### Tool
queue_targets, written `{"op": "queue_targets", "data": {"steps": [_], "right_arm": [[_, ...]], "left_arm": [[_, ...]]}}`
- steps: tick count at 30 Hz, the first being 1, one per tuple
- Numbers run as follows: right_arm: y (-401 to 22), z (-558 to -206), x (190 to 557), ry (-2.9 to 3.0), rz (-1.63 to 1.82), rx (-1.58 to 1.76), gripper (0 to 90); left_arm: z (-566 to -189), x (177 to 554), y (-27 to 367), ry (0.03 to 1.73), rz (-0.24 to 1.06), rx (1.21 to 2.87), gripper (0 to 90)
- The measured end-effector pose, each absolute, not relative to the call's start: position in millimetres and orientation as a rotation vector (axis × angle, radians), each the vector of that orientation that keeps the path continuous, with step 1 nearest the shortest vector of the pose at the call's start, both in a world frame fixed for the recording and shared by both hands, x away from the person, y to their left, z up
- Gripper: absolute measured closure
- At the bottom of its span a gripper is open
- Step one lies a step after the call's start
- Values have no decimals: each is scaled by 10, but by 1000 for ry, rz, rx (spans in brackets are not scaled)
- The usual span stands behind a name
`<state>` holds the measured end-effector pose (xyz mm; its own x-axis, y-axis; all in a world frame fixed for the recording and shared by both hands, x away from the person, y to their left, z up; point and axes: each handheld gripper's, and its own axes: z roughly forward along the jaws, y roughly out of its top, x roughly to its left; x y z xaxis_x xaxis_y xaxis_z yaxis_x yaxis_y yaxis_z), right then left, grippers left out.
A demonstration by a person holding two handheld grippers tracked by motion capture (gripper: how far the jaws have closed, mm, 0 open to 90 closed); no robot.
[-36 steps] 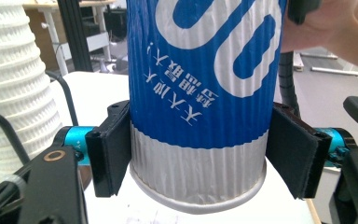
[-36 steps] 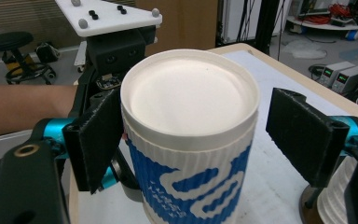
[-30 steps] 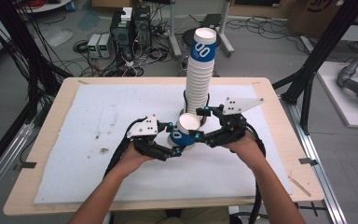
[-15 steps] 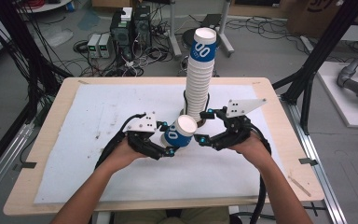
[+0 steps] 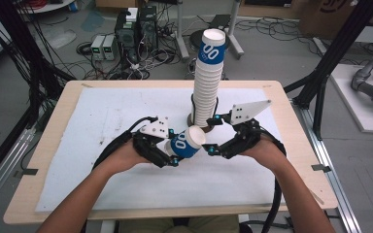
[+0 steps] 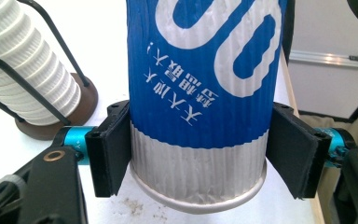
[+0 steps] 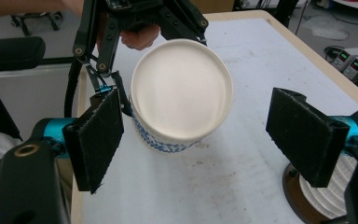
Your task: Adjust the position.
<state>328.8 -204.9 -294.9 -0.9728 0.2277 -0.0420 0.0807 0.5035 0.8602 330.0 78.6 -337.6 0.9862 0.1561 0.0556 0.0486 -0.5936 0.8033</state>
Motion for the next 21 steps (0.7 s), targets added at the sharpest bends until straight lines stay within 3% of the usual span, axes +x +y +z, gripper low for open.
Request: {"op": "queue_targets", "data": {"steps": [21], "right_arm": [[-1692,-3005,3274,2789,1146,80,192]], "left_arm": [[-3483,3277,622,98,113,2294,280]]}}
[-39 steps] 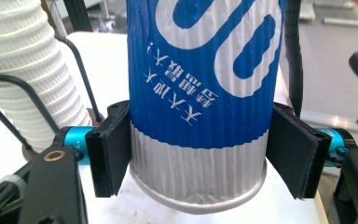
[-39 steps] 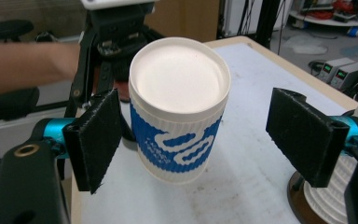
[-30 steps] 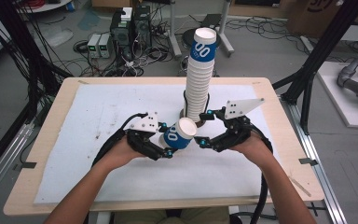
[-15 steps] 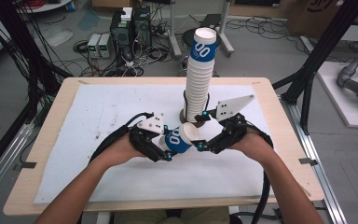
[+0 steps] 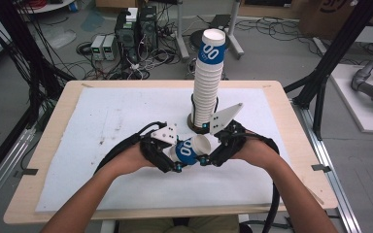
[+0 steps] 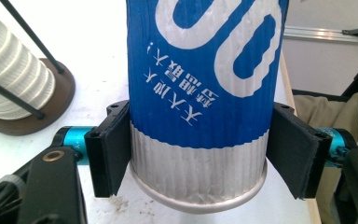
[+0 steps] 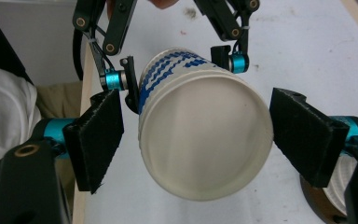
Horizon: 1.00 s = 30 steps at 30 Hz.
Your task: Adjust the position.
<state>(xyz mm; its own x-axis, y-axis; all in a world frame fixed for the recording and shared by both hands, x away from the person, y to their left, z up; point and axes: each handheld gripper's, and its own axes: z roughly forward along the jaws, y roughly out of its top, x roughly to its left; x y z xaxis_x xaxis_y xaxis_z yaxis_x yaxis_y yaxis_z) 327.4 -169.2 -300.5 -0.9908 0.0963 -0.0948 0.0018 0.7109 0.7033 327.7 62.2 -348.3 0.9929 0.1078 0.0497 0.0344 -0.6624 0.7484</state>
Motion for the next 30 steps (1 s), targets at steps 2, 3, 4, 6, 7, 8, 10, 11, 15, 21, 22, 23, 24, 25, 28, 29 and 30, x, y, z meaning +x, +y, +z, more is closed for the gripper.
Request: {"op": "queue_targets", "data": {"steps": [2,3,4,6,7,8,10,11,15,21,22,23,24,25,28,29,30], "right_arm": [[-1671,-3019,3274,2797,1133,67,194],[-1664,-3022,3272,2799,1131,66,197],[-1658,-3025,3277,2799,1131,57,202],[-1654,-3028,3281,2808,1114,43,256],[-1654,-3029,3284,2811,1113,45,274],[-1659,-3028,3289,2816,1105,52,288],[-1664,-3031,3298,2822,1108,53,293],[-1672,-3033,3298,2837,1111,52,300],[-1682,-3036,3296,2860,1121,53,304],[-1741,-3033,3292,2851,1177,56,308],[-1741,-3033,3292,2851,1177,56,308],[-1759,-3033,3296,2843,1186,66,308],[-1780,-3033,3298,2842,1198,75,308],[-1830,-3035,3306,2825,1232,99,308],[-1880,-3040,3313,2807,1263,119,309],[-1905,-3044,3313,2800,1276,134,309],[-1931,-3048,3316,2790,1286,142,310]], "left_arm": [[-3488,3275,616,103,106,2293,279],[-3487,3279,615,96,106,2295,279],[-3489,3276,613,97,103,2295,279],[-3494,3275,607,89,100,2299,278],[-3500,3270,603,91,96,2300,277],[-3502,3270,602,90,96,2302,276],[-3509,3270,605,90,87,2298,270],[-3517,3265,604,94,77,2292,252],[-3554,3252,629,105,46,2248,221],[-3604,3239,733,128,43,2120,176],[-3608,3235,759,130,44,2098,176],[-3614,3234,784,129,49,2075,175],[-3621,3228,817,133,59,2052,175],[-3626,3226,835,135,63,2034,175],[-3640,3209,915,152,90,1967,175],[-3644,3203,940,161,96,1942,175],[-3646,3199,966,165,97,1924,175]]}}
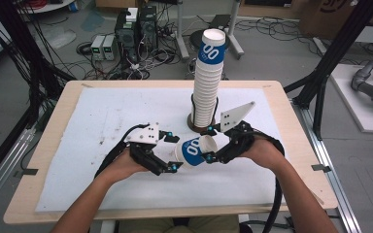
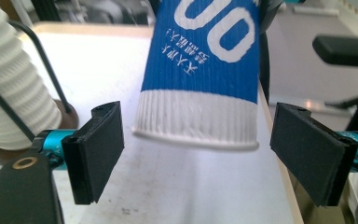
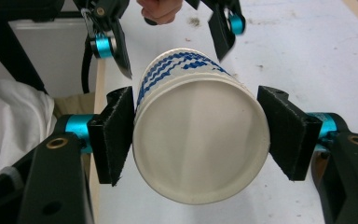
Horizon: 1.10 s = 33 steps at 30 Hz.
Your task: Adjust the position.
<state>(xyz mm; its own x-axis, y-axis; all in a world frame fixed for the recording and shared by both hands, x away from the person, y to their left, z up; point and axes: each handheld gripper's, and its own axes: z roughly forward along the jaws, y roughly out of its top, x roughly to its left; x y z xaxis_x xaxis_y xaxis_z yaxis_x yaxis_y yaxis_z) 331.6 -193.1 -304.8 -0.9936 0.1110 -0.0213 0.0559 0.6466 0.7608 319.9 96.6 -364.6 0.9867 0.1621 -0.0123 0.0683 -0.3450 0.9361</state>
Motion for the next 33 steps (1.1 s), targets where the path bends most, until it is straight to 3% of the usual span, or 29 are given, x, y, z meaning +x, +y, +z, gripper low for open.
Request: {"op": "queue_targets", "data": {"steps": [17,33], "right_arm": [[-2219,-3211,3300,2638,1501,260,314],[-2371,-3374,3251,2523,1698,314,314]], "left_arm": [[-3769,3192,1230,280,128,1701,163],[-3797,3180,1192,218,144,1679,151]]}}
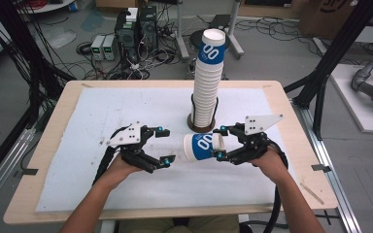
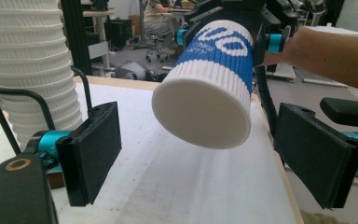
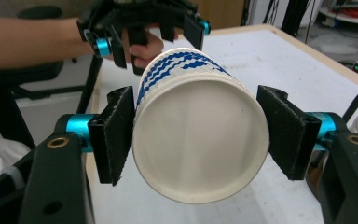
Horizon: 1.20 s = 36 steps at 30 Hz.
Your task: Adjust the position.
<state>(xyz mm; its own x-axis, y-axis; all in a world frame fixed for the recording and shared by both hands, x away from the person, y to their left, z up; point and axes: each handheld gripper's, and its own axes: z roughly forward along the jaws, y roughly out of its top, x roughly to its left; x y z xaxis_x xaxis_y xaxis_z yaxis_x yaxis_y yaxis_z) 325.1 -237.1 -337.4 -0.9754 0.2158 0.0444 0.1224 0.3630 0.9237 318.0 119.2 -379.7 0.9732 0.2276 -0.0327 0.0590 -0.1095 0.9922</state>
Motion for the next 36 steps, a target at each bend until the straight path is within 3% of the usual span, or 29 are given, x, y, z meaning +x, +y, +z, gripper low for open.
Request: {"op": "queue_targets", "data": {"steps": [36], "right_arm": [[-2345,-3498,3221,2417,1929,309,313]], "left_arm": [[-3843,3154,1065,185,81,1607,139]]}}
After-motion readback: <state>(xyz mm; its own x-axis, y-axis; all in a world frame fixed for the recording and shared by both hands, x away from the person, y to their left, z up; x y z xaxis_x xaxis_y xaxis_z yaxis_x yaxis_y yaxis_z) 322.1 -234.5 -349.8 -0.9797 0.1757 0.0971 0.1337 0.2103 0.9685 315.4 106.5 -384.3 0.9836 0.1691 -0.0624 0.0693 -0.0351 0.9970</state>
